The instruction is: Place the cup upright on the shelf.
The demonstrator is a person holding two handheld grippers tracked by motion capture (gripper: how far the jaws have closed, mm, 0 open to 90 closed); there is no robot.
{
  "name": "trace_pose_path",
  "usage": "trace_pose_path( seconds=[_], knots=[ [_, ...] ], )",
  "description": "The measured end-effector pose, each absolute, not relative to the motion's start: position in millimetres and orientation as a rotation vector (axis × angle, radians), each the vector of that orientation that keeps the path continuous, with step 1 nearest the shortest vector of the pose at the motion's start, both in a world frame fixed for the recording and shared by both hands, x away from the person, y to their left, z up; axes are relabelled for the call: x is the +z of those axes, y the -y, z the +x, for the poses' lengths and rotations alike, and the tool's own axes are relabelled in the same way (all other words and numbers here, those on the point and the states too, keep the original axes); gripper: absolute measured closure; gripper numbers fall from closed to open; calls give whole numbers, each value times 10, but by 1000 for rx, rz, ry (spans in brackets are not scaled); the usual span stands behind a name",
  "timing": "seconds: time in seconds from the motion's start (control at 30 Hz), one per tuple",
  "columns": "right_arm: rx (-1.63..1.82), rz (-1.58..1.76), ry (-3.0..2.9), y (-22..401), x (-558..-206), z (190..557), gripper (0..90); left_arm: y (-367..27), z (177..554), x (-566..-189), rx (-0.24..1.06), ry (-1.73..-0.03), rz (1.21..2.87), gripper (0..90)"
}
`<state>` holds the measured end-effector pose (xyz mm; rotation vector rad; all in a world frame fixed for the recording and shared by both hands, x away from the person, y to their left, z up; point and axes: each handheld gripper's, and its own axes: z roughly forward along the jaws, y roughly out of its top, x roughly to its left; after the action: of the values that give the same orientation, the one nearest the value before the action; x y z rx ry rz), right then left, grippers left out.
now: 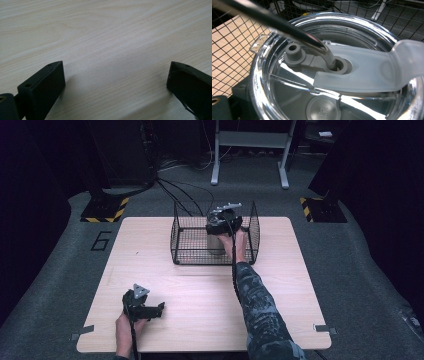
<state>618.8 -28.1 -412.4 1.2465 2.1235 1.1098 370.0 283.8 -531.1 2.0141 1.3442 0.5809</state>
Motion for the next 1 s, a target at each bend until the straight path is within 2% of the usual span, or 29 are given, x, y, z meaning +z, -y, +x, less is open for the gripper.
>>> trace_pose_path(
  seconds=[0.53, 1.0],
  knots=[
    [1116, 1261, -2155, 366, -4026, 6123, 0, -2838, 3700, -5312, 583, -1344, 2014, 17],
    [1141, 1152, -2192, 550, -3843, 5758, 0, -2835, 3703, -5316, 582, -1347, 2003, 17]
  ],
)
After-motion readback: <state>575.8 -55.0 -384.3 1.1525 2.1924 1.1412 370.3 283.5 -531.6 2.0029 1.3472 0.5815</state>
